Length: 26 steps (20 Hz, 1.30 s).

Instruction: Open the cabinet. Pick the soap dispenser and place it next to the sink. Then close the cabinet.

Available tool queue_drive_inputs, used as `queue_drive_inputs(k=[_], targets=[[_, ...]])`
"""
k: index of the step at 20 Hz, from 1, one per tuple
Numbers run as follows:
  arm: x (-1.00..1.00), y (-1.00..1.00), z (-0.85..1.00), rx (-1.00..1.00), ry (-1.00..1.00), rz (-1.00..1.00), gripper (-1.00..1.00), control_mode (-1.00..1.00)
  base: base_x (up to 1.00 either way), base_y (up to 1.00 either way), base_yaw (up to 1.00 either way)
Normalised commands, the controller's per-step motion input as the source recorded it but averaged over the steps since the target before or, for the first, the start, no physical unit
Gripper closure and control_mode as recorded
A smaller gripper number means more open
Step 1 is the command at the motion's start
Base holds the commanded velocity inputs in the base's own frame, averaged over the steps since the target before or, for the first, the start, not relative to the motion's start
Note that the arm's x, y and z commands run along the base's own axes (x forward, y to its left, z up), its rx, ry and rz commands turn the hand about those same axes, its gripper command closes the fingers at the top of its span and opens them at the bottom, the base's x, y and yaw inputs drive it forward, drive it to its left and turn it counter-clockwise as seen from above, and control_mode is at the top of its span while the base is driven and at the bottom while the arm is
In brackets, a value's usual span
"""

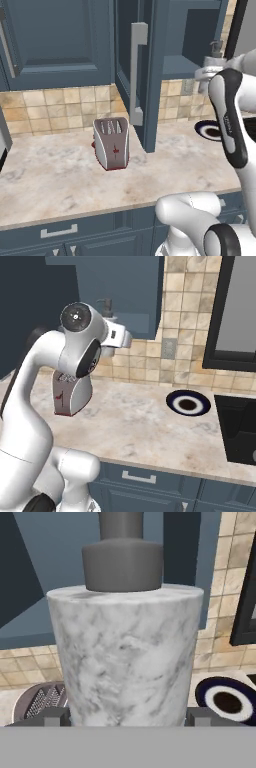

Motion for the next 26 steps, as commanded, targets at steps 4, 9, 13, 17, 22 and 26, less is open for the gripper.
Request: queue_drive_inputs(k=[4, 9, 13, 17, 22, 26], targets=[[-0.75, -0.47, 0.0, 0.0, 0.0, 0.0, 1.0, -1.0, 0.0, 0.0, 0.0], [-0.61, -0.55, 0.0, 0.0, 0.0, 0.0, 1.0, -1.0, 0.0, 0.0, 0.0], [-0.54, -0.63, 0.0, 0.0, 0.0, 0.0, 1.0, -1.0, 0.0, 0.0, 0.0], [-0.51, -0.62, 0.0, 0.0, 0.0, 0.0, 1.0, -1.0, 0.0, 0.0, 0.0], [-0.39, -0.61, -0.11, 0.0, 0.0, 0.0, 1.0, -1.0, 0.0, 0.0, 0.0], [-0.12, -0.58, -0.27, -0.02, 0.0, 0.0, 1.0, -1.0, 0.0, 0.0, 0.0]])
